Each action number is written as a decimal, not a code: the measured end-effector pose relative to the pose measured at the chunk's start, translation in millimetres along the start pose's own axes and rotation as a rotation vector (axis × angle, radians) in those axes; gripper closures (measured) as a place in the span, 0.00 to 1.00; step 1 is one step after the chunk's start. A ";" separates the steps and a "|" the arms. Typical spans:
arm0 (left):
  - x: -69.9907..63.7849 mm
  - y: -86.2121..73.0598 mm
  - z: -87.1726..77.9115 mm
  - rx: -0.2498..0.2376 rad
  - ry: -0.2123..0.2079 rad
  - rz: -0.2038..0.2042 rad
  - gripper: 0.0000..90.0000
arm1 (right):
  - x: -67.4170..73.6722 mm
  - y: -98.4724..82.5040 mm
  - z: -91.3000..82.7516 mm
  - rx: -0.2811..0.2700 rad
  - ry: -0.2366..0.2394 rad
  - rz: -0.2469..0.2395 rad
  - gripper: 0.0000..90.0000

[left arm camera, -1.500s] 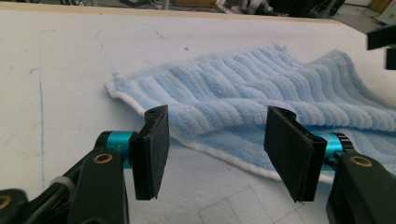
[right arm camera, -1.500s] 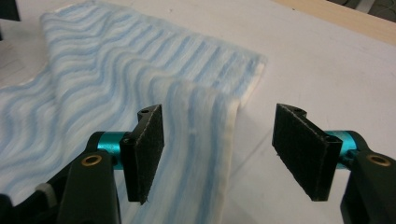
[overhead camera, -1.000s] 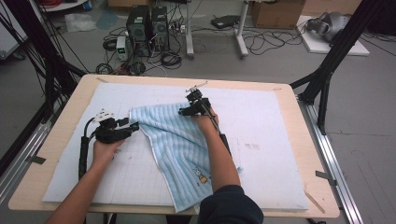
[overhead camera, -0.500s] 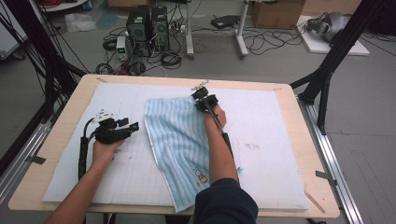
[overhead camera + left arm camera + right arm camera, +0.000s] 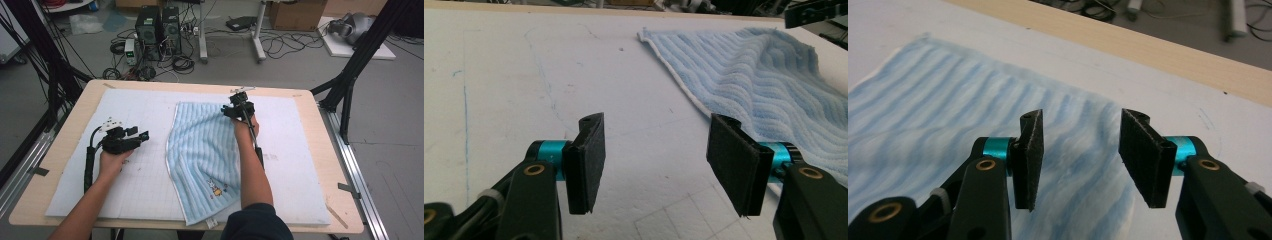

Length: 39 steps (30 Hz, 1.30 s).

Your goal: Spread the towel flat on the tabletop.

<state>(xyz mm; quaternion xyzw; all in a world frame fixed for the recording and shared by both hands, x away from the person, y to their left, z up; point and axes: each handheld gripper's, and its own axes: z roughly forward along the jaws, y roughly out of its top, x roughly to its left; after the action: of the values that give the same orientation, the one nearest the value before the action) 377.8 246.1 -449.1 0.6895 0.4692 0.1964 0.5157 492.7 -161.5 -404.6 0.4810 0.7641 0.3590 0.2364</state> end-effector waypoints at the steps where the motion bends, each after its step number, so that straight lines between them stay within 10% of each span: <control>1: -0.2 0.0 0.0 0.000 0.000 0.000 0.45 | 0.6 -2.3 -6.5 -0.005 0.011 -0.025 0.59; 10: -3.9 0.0 0.0 0.017 -0.018 0.002 0.47 | -9.1 -37.0 -61.5 -0.065 0.165 -0.040 0.64; 21: -27.5 2.7 10.9 0.037 -0.123 -0.006 0.56 | -4.7 -98.1 -105.4 -0.065 0.172 -0.055 0.62; 34: -70.9 11.4 61.3 0.222 -0.082 0.092 0.49 | 3.4 -113.8 -113.3 -0.068 0.180 -0.094 0.54; 39: -82.2 8.5 67.3 0.254 -0.053 0.224 0.94 | 2.1 -115.7 -113.7 -0.058 0.180 -0.085 0.53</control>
<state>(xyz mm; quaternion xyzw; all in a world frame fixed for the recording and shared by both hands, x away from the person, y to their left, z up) 392.6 140.6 -450.2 0.8021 0.3964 0.1736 0.4115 346.1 -228.5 -422.7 0.4068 0.7914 0.4122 0.1958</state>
